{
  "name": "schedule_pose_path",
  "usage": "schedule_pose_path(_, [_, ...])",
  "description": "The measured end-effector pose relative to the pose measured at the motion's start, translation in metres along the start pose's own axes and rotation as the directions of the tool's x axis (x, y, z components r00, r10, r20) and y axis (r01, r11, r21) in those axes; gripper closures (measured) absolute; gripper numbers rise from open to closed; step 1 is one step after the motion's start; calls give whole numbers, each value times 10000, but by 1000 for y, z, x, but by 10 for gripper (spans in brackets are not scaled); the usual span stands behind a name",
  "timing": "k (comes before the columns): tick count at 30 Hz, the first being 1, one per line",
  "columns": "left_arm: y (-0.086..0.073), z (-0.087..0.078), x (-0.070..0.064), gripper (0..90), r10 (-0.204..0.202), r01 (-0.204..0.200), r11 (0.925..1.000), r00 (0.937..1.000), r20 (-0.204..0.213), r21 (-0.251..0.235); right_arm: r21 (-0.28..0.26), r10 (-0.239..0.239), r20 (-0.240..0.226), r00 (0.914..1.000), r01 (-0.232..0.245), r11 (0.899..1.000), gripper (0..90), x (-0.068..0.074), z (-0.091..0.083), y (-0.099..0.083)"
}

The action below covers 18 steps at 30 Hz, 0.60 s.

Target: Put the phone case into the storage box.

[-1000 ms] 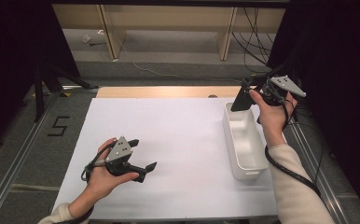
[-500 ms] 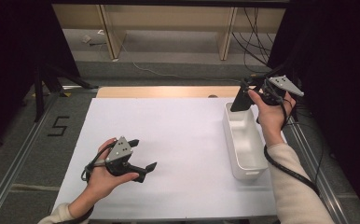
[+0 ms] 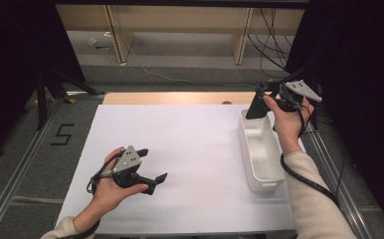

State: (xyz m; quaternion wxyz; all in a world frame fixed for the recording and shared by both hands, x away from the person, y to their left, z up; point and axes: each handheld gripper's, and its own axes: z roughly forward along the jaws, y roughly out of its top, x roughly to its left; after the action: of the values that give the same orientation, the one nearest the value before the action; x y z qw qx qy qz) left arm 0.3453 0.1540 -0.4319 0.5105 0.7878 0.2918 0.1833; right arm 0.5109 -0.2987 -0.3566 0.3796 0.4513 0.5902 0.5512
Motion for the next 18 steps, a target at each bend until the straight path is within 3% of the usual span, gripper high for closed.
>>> schedule_pose_path(18, [0,0,0,0,-41,41,10000,10000,19,-4,202,-132,65,9999,131,9997,152,-1,8,-5])
